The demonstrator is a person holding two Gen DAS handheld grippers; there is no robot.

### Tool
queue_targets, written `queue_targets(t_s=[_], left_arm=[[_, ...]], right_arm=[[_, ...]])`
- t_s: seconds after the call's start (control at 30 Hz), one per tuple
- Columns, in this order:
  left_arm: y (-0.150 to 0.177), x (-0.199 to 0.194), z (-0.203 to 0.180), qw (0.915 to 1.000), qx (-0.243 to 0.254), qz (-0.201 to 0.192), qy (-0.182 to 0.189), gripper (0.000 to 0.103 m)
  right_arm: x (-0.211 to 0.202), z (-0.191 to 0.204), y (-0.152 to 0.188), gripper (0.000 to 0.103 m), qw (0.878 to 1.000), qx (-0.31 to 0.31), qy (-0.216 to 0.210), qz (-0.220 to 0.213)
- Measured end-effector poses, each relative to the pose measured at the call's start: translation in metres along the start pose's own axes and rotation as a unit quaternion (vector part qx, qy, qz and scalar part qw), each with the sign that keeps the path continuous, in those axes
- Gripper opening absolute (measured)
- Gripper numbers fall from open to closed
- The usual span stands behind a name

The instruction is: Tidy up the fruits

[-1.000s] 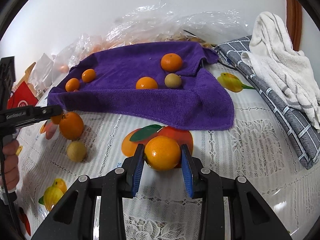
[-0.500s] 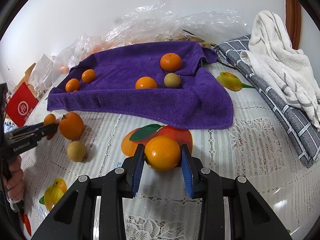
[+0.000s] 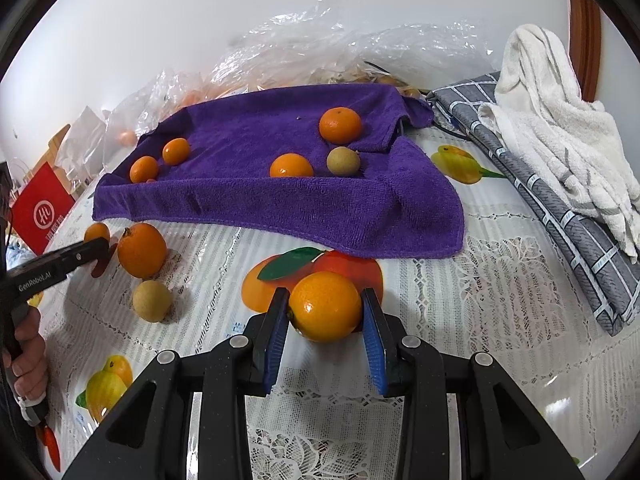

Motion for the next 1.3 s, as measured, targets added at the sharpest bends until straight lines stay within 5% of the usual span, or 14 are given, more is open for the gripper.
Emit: queue_targets(t_s=[1.3], left_arm=[[-0.007, -0.023, 0.006, 0.9973, -0.034, -0.055, 0.034, 0.034]], right_arm=[[-0.009, -0.001, 0.0, 0.035, 1.0, 0.002, -0.007, -0.021]])
Point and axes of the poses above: each gripper's, at about its wrist camera, not at the fingertips, and x roughly the way its jaws point, z to its left, y to its underside, the point moved 1 cm from there along x, roughly the way its jaws point, and after that the axes turned 4 degrees about -y, right-handed, at the moved point
